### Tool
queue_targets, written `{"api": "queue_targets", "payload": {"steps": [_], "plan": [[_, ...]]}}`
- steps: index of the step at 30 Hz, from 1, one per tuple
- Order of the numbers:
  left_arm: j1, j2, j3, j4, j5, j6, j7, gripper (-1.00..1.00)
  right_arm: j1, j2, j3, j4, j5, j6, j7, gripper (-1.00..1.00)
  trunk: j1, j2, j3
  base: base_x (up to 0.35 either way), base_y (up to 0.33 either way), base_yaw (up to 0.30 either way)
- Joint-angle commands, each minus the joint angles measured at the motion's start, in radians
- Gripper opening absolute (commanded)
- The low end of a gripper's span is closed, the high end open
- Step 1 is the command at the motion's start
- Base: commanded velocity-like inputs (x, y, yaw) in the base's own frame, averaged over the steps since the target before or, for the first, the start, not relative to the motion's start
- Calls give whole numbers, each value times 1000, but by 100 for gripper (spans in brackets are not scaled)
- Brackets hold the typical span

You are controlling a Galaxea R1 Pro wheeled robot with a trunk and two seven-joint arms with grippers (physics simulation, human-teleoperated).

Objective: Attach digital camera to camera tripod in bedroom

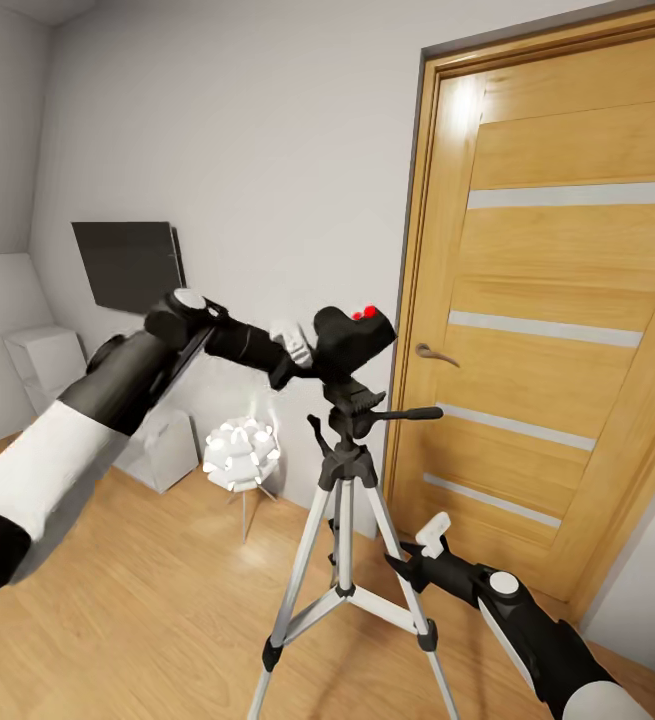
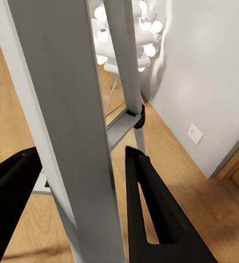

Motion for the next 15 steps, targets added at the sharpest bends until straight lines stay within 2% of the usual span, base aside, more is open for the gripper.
{"api": "queue_targets", "payload": {"steps": [1, 8, 12, 15], "plan": [[-105, -3, -4, 75, -18, 2, -140, -100, 0, 0, 5, 65, 20, -2, 16, -100, 1, -1, -2, 0, 0, 0], [-164, -19, -18, 163, -37, 5, -190, -100, 1, 0, 6, 67, 19, -2, 16, -100, 1, -1, -2, 0, 0, 0], [-190, -39, -34, 222, -74, 8, -212, -100, 1, 0, 6, 68, 18, -2, 16, -100, 1, -1, -2, 0, 0, 0], [-205, -57, -42, 249, -115, 9, -242, -100, 1, 0, 6, 68, 17, -2, 16, -100, 1, -1, -2, 0, 0, 0]]}}
